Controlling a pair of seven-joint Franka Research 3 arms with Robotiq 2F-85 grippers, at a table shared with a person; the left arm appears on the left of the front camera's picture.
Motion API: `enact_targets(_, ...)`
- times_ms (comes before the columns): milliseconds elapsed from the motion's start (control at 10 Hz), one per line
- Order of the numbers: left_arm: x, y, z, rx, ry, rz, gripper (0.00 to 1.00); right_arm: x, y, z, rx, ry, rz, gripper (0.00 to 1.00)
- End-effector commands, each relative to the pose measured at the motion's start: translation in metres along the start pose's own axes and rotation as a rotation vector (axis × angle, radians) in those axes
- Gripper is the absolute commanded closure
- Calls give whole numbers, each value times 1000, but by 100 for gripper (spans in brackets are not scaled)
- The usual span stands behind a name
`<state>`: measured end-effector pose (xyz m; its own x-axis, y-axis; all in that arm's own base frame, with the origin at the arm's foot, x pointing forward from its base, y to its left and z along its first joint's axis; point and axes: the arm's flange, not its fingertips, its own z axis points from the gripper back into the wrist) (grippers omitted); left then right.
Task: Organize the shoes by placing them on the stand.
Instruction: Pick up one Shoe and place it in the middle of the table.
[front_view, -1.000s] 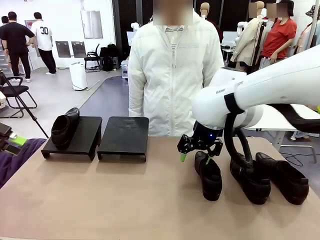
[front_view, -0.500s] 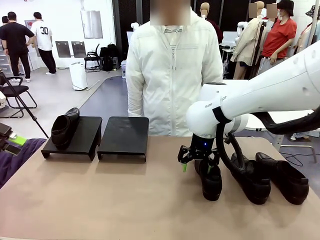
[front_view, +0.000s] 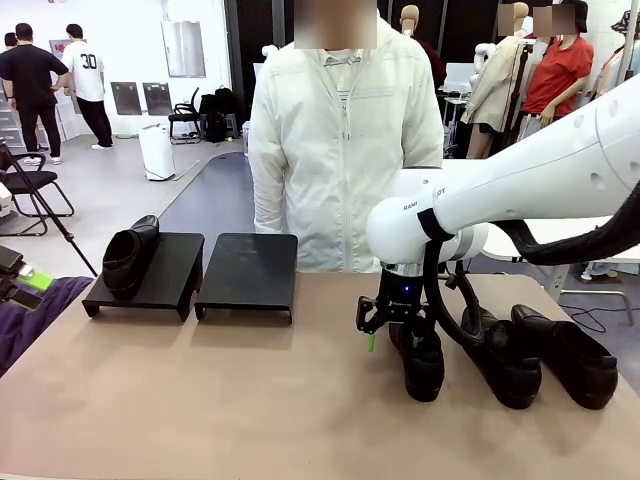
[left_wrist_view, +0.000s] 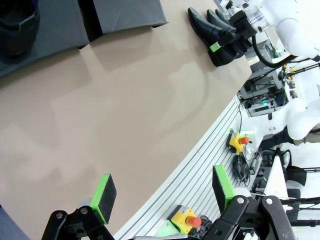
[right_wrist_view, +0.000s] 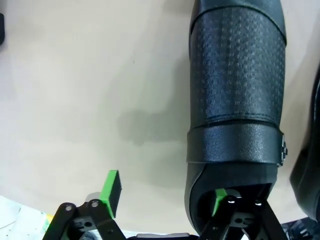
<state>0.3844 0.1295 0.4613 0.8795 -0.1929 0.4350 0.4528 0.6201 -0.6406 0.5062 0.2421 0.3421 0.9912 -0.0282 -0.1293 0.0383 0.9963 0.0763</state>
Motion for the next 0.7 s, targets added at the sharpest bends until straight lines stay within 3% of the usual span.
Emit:
enact_targets(0, -2, -2, 2, -1, 5, 2, 0, 4, 5, 7, -20, 17, -25, 100)
enact_targets(600, -2, -2, 2, -1, 5, 2, 0, 1, -14, 27, -30, -3, -58, 100)
